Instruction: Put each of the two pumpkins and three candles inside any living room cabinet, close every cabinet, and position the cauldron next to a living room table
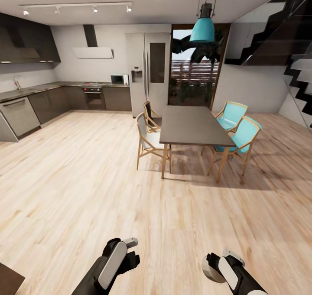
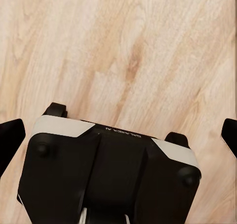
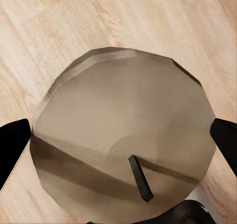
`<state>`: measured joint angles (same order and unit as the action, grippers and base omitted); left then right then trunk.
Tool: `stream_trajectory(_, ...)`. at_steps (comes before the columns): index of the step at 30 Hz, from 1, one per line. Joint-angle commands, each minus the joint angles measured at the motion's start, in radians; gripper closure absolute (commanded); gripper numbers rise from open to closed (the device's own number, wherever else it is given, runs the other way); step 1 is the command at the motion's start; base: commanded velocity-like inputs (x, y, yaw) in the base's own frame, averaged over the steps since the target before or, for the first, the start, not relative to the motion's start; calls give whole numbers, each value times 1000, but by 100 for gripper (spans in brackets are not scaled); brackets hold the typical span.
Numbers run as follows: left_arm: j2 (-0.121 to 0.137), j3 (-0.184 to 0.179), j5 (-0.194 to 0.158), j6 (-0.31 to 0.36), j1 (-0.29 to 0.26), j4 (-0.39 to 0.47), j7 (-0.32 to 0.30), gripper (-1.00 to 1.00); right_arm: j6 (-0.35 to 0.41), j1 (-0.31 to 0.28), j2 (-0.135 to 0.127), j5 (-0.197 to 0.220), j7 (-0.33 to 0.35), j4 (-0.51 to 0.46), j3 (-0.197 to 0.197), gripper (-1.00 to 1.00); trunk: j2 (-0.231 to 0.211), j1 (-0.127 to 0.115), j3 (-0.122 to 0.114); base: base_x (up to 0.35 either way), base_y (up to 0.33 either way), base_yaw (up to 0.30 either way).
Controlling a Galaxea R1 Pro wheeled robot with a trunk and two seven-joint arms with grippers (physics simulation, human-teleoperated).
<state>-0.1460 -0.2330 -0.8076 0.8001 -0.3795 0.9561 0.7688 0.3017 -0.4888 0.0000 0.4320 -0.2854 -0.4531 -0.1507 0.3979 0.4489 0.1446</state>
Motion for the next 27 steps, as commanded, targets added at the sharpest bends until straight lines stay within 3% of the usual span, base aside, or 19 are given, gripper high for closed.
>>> stream_trajectory(1, 0, -2, -10, 1, -1, 1, 10, -100, 4, -1, 0, 10, -6, -3, 0, 100, 2, 1, 2, 299, 0, 0)
stream_trajectory(6, 0, -2, -10, 1, -1, 2, 10, -100, 4, -1, 0, 10, -6, -3, 0, 100, 2, 1, 2, 208, 0, 0)
stream_trajectory(15, 0, 0, -11, -36, -1, 23, 12, -100, 4, -1, 1, 10, -6, -3, 0, 100, 2, 1, 2, 18, 0, 11)
stream_trajectory(27, 1, 0, -11, -41, -1, 29, 12, -100, 4, -1, 9, 9, -6, -3, 2, 100, 2, 1, 9, 3, 0, 207)
